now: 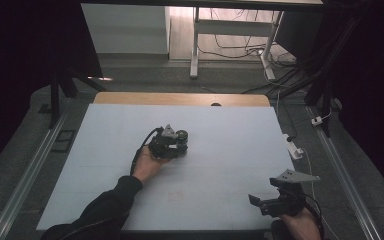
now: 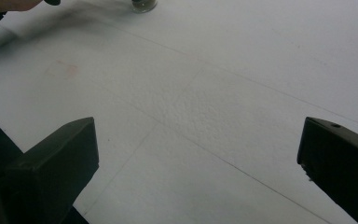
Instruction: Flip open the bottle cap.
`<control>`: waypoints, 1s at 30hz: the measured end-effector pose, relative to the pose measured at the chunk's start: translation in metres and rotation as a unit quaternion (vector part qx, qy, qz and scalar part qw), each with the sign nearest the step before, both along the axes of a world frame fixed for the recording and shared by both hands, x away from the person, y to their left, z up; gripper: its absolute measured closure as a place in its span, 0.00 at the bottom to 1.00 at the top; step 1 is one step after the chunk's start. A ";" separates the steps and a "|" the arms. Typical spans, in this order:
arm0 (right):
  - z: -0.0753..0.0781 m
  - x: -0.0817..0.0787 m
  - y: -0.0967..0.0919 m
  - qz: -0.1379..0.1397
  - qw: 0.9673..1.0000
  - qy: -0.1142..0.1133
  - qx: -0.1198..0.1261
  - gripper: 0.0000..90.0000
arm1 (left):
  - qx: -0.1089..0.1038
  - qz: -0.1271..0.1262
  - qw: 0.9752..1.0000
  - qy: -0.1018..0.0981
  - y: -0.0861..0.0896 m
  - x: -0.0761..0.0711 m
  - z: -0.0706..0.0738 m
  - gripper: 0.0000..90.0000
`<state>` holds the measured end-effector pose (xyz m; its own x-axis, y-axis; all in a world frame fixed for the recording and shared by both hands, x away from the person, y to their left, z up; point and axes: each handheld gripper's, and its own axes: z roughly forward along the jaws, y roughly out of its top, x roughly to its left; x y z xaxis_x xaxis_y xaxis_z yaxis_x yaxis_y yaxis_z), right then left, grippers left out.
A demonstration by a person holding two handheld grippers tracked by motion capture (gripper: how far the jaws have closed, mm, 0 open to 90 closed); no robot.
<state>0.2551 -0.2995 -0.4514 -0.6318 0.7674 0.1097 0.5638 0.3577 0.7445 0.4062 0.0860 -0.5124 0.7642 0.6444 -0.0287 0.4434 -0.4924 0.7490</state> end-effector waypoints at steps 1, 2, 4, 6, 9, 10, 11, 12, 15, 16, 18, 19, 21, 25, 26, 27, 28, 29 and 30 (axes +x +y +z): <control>0.000 0.000 0.001 0.004 1.000 0.000 -0.001 0.00 | 0.000 0.000 1.000 0.000 0.000 0.000 0.000 0.60; 0.001 0.000 0.003 0.007 1.000 -0.001 0.000 0.00 | 0.000 0.001 1.000 0.000 0.000 0.000 0.000 0.60; 0.002 0.001 0.007 0.016 1.000 -0.002 0.000 0.00 | 0.000 0.001 1.000 0.000 0.000 0.000 0.000 0.60; 0.003 0.001 0.012 0.027 1.000 -0.005 0.001 0.00 | 0.000 0.002 1.000 0.000 0.000 0.000 0.000 0.60; 0.003 0.003 0.019 0.040 0.999 -0.010 0.007 0.00 | 0.002 0.000 1.000 0.001 0.000 0.000 0.000 0.60; 0.003 0.003 0.021 0.045 0.999 -0.011 0.011 0.00 | 0.002 0.000 1.000 0.001 0.000 0.000 0.000 0.60; 0.004 0.004 0.024 0.049 0.999 -0.009 0.017 0.00 | 0.000 0.001 1.000 0.001 0.000 0.000 0.000 0.60; 0.004 0.005 0.026 0.054 0.998 -0.010 0.019 0.00 | 0.001 0.001 1.000 0.001 0.000 0.000 0.000 0.60; 0.004 0.008 0.035 0.069 0.997 -0.011 0.022 0.00 | 0.001 0.002 1.000 0.001 0.000 0.000 0.000 0.60; 0.004 0.009 0.038 0.074 0.997 -0.012 0.020 0.00 | 0.001 0.001 1.000 0.001 0.000 0.000 0.000 0.60; 0.004 0.010 0.043 0.081 0.997 -0.011 0.015 0.00 | 0.001 0.002 1.000 0.001 0.000 0.000 0.000 0.60; 0.005 0.012 0.045 0.084 0.996 -0.011 0.013 0.00 | 0.001 0.002 1.000 0.001 0.000 0.000 0.000 0.60; 0.007 0.014 0.049 0.086 0.996 -0.013 0.011 0.00 | 0.001 0.002 1.000 0.000 0.000 0.000 0.000 0.60; 0.011 0.021 0.058 0.094 0.995 -0.021 0.014 0.00 | 0.002 0.002 1.000 0.000 -0.001 -0.001 0.000 0.60; 0.012 0.023 0.060 0.097 0.995 -0.024 0.014 0.00 | 0.002 0.003 1.000 0.000 -0.001 -0.001 0.000 0.60; 0.013 0.025 0.062 0.098 0.995 -0.025 0.013 0.00 | 0.002 0.003 1.000 0.000 -0.001 -0.001 0.000 0.60; 0.013 0.027 0.064 0.100 0.995 -0.025 0.013 0.00 | 0.002 0.003 1.000 0.000 -0.001 -0.001 0.000 0.60; 0.013 0.028 0.066 0.102 0.994 -0.025 0.014 0.00 | 0.002 0.003 1.000 0.000 -0.001 -0.001 0.000 0.60; 0.013 0.030 0.068 0.103 0.994 -0.025 0.014 0.00 | 0.001 0.003 1.000 -0.001 -0.001 -0.001 0.000 0.60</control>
